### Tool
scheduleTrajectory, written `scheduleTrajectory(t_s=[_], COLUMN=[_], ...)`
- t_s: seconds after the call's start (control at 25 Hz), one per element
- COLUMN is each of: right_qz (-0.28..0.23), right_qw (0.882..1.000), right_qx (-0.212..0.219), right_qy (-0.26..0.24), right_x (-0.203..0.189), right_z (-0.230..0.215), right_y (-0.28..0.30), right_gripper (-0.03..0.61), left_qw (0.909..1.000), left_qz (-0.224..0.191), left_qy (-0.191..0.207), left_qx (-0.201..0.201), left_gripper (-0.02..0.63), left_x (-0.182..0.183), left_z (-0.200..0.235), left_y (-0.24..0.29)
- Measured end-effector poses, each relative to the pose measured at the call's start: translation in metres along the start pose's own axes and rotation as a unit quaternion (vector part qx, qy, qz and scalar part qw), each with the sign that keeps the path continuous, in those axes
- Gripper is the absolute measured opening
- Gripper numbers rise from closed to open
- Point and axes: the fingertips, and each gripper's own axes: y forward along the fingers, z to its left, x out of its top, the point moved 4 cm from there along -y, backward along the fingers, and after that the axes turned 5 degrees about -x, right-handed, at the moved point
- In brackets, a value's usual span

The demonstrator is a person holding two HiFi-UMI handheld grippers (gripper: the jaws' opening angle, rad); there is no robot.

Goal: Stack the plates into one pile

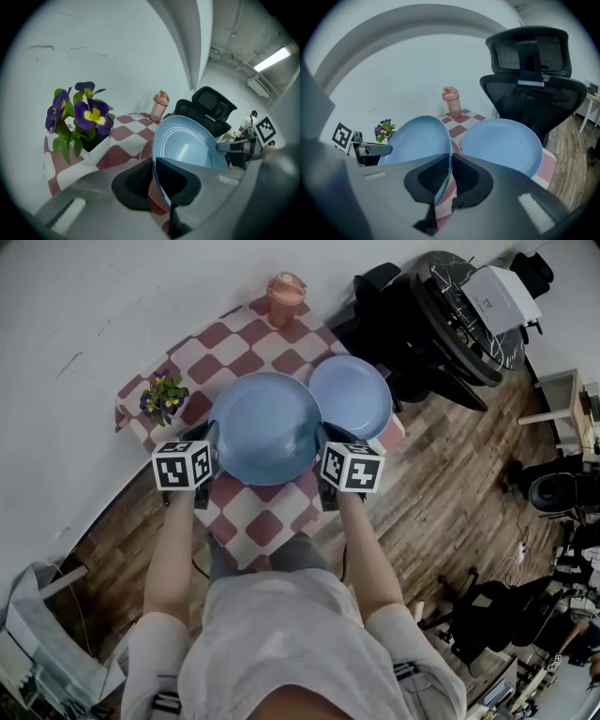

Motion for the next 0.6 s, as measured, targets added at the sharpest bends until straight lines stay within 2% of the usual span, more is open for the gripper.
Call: scheduleTrajectory(t_s=[0.32, 0.6], right_qz=[0.035, 0.067], right_qw=[0.998, 0.996], right_qx=[0.034, 0.043], right_qy=[-0.026, -0.045], right_x=[-0.002, -0.006], right_z=[-0.011, -0.015], right_y=[0.031, 0.047], right_gripper=[0.026, 0.035], left_qw=[0.9989, 0.9971], left_qz=[0.013, 0.022], left_qy=[-0.019, -0.024], left_qx=[0.042, 0.068], left_gripper=[0.035, 0.041], left_x=[-0.014, -0.020], left_z=[0.006, 0.010], left_y=[0.015, 0.025])
